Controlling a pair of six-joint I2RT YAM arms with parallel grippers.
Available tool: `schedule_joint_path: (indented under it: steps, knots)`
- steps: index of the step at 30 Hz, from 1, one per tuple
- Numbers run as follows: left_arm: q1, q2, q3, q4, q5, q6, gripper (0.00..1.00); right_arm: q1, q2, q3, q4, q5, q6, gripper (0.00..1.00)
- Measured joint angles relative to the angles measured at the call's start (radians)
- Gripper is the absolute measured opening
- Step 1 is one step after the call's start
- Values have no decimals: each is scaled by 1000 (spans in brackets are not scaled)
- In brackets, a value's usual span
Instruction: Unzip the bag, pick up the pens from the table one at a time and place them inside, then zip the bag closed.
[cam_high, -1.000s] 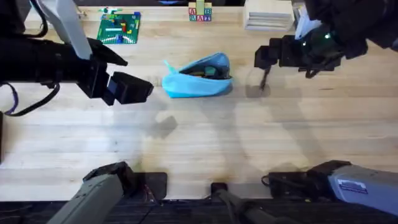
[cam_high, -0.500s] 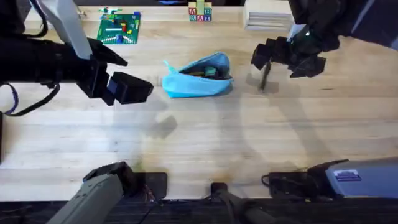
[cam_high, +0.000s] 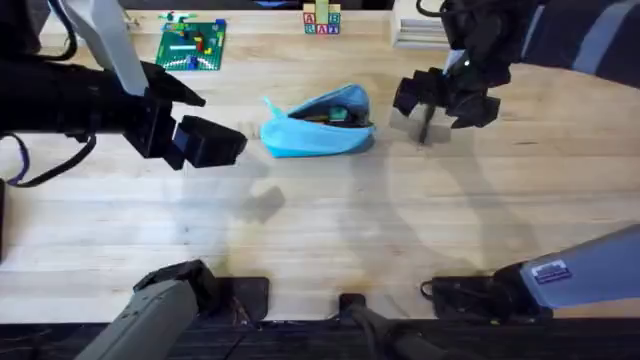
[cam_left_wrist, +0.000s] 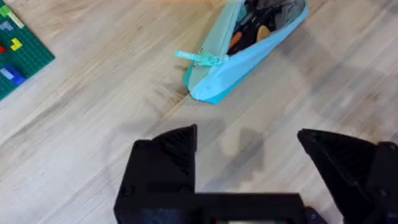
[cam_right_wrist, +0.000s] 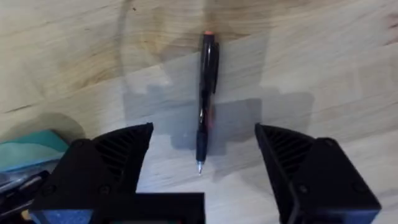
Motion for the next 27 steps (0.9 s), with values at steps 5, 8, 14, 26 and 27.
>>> schedule_joint_path:
  steps: [5,8,14,26,27]
  knots:
    - [0,0,0,-5,0,0,995,-1,23,0,20,0,21,996]
    - [0,0,0,-5,0,0,995,-5,24,0,37,-3,30,996]
    - [0,0,0,-5,0,0,995,-27,25,0,40,-8,42,995]
    - [0,0,0,-5,0,0,996,-57,68,2,51,-69,49,995]
    - [0,0,0,-5,0,0,996,-57,68,2,52,-71,49,993]
